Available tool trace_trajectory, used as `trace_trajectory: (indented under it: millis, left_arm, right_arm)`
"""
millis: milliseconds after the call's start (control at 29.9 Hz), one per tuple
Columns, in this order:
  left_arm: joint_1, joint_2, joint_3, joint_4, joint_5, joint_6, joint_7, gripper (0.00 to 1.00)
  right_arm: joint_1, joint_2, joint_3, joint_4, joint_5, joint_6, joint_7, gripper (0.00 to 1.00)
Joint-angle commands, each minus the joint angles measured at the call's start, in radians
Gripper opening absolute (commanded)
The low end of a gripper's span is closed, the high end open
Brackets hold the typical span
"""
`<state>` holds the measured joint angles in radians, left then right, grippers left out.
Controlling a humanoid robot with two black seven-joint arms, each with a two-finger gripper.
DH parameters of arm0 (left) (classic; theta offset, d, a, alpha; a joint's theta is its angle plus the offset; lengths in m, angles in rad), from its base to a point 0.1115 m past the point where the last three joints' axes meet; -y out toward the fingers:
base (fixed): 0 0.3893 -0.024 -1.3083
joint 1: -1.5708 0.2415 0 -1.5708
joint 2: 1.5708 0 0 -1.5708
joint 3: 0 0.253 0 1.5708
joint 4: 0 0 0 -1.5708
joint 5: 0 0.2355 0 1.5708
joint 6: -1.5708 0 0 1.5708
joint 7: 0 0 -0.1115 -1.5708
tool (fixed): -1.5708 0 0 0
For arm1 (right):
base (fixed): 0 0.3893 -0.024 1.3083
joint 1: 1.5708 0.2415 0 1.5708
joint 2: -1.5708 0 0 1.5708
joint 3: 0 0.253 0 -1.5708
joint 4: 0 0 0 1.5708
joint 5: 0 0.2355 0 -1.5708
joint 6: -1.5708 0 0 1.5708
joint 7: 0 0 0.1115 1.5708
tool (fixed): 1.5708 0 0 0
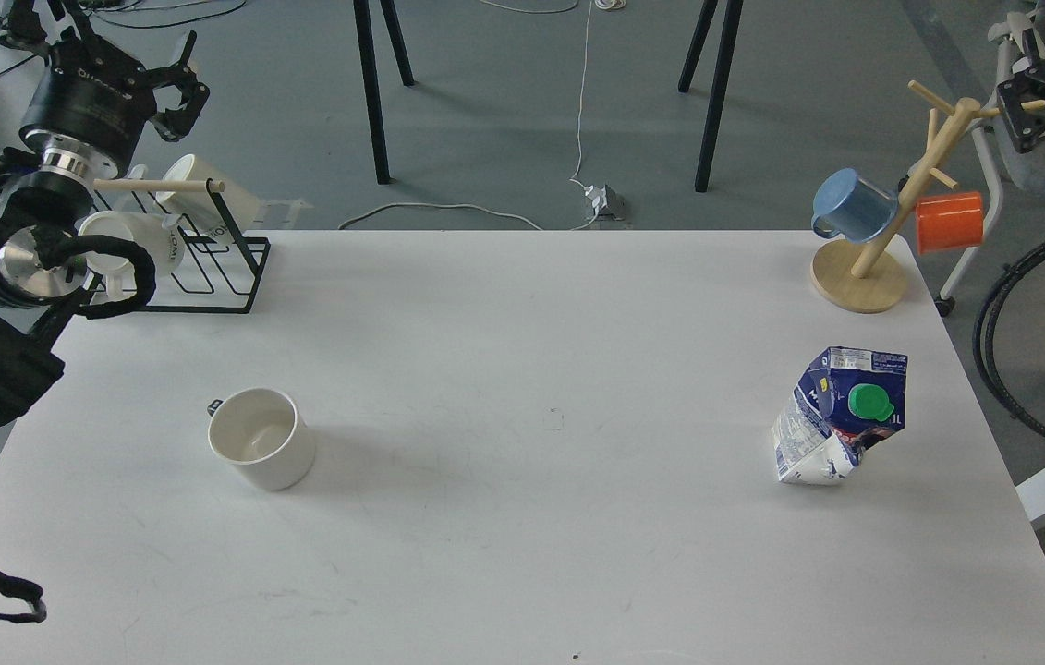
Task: Place cup and milk with both arms
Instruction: 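Reach the left gripper down toward the white mug's rim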
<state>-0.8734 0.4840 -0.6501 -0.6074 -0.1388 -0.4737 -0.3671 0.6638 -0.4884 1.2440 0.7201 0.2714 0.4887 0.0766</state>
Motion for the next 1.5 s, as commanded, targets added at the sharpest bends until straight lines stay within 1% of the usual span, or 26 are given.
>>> trace_trajectory:
  millis: [0,201,301,334,401,468,602,669,802,836,869,970,1036,1103,1170,1304,1371,1471]
  left_arm:
    - [0.004,0.005,0.001,0.0,-0.001,-0.002,0.002,1.0]
    - [0.001,0.007,0.007,0.011,-0.001,0.003,0.01,1.0]
    - [0.01,0.019,0.024,-0.003,0.013,-0.015,0.011,1.0]
    - [0.01,0.027,0.033,-0.009,0.028,-0.015,0.007,1.0]
    - [0.011,0.08,0.062,-0.049,0.095,-0.015,0.001,0.99]
    - [0.011,0.155,0.087,-0.128,0.207,-0.015,-0.001,0.99]
    - [0.034,0.364,0.096,-0.398,0.491,-0.015,0.001,0.99]
    - [0.066,0.422,0.103,-0.513,0.632,-0.015,0.002,0.99]
    - [0.123,0.501,0.096,-0.655,0.908,-0.008,-0.004,0.93]
    - [0.128,0.51,0.098,-0.678,0.968,0.015,-0.012,0.93]
    - [0.131,0.521,0.101,-0.699,1.04,0.042,-0.028,0.93]
    - [0.137,0.532,0.115,-0.716,1.287,0.087,-0.087,0.92]
    - [0.143,0.524,0.142,-0.716,1.479,0.102,-0.101,0.91]
    - [0.152,0.522,0.17,-0.716,1.617,0.145,-0.102,0.91]
    - [0.175,0.519,0.223,-0.703,1.734,0.226,-0.102,0.91]
    - [0.192,0.518,0.352,-0.674,2.019,0.377,-0.099,0.85]
    - [0.192,0.502,0.397,-0.635,2.157,0.411,-0.096,0.78]
    - [0.194,0.443,0.406,-0.559,2.255,0.444,-0.096,0.71]
  right_arm:
    - [0.0,0.004,0.0,0.002,0.0,0.0,0.0,0.99]
    - [-0.001,0.004,-0.001,0.004,-0.001,0.0,0.0,0.99]
    - [0.0,0.004,-0.001,0.005,-0.001,0.0,0.0,0.99]
    - [0.002,0.004,-0.001,0.005,-0.001,0.0,0.0,0.99]
    - [0.003,0.004,-0.001,0.005,-0.001,0.0,0.002,0.99]
    - [0.003,0.004,-0.001,0.004,-0.001,0.0,0.002,0.99]
    - [0.0,0.005,0.0,0.004,-0.001,0.0,0.003,0.99]
    - [-0.001,0.005,0.0,0.004,-0.001,0.0,0.003,0.99]
    - [-0.007,0.017,-0.001,0.005,-0.001,0.0,0.003,0.99]
    - [-0.009,0.021,-0.001,0.005,-0.001,0.0,0.003,0.99]
    - [-0.01,0.021,-0.001,0.008,-0.001,0.0,0.003,0.99]
    - [-0.013,0.021,-0.001,0.01,-0.001,0.0,0.003,0.99]
    - [-0.013,0.021,-0.001,0.01,-0.001,0.0,0.003,0.99]
    - [-0.013,0.019,-0.001,0.009,-0.001,0.0,0.003,0.99]
    - [-0.013,0.018,-0.001,0.008,-0.001,0.0,0.002,0.99]
    - [-0.013,0.016,-0.021,0.008,-0.001,0.0,0.002,0.99]
    - [-0.013,0.017,-0.031,0.01,-0.001,0.0,0.002,0.99]
    - [-0.013,0.019,-0.032,0.01,-0.001,0.0,0.003,0.99]
